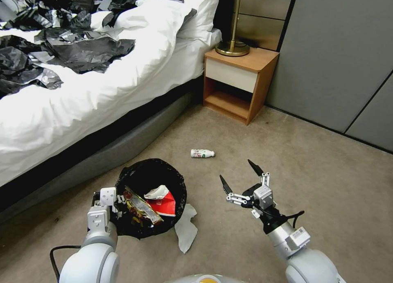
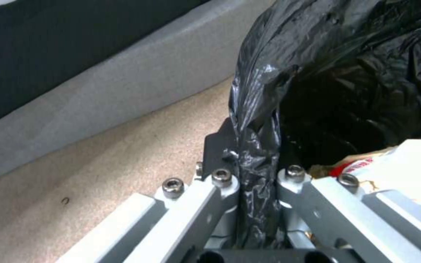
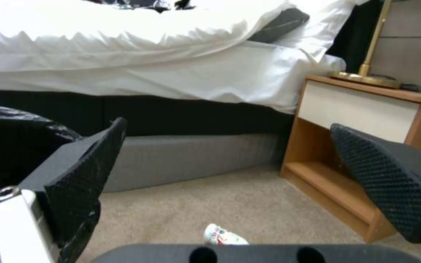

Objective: Pick up the trash bin, then pick up the garbage from the floor and place it into the trash bin.

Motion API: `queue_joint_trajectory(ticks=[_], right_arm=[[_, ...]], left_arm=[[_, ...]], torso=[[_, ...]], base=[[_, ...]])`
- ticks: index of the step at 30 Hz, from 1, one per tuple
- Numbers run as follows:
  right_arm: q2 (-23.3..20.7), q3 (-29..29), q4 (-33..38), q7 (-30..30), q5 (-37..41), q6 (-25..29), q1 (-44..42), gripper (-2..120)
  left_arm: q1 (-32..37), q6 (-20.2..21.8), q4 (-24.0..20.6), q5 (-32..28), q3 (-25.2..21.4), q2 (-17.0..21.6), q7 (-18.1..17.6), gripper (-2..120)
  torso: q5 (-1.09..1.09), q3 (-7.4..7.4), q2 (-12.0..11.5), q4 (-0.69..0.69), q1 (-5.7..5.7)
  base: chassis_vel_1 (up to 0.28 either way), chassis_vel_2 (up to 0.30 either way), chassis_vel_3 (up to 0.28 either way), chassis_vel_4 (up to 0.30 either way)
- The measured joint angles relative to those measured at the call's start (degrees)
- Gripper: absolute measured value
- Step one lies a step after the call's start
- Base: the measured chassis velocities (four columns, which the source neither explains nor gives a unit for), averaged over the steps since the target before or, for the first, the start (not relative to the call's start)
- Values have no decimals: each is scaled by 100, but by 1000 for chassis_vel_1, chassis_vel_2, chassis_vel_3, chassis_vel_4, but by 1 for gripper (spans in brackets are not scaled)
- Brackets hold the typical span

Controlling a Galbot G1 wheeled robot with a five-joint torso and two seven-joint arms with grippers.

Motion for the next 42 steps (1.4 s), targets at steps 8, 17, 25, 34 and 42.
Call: queue_joint_trajectory(ticks=[8, 17, 25, 34, 42], right_arm=[[40, 16, -19, 16, 9, -14, 33, 100], [-91, -29, -10, 27, 57, -127, 195, 100], [-573, -585, -250, 252, 671, -780, 539, 100], [-890, -1408, -1012, 445, 1632, -1794, 1038, 100], [-964, -2099, -1974, 450, 1991, -2259, 1686, 100]], left_arm=[[-11, -1, 0, 9, 21, -6, 0, 1], [-8, -9, -16, 12, 26, -8, 0, 1], [10, -27, -34, 26, 31, -33, -20, 1], [19, -30, -34, 44, 51, -46, -25, 1], [39, -31, -48, 51, 45, -41, -25, 1]], torso=[[0, 0, 0, 0, 0], [0, 0, 0, -1, 0], [0, 0, 0, 3, 0], [0, 0, 0, -3, 0], [1, 0, 0, 0, 1]], base=[[14, 17, 16, 14], [79, 72, 70, 80], [101, 105, 106, 100], [27, 24, 28, 23], [0, 0, 0, 0]])
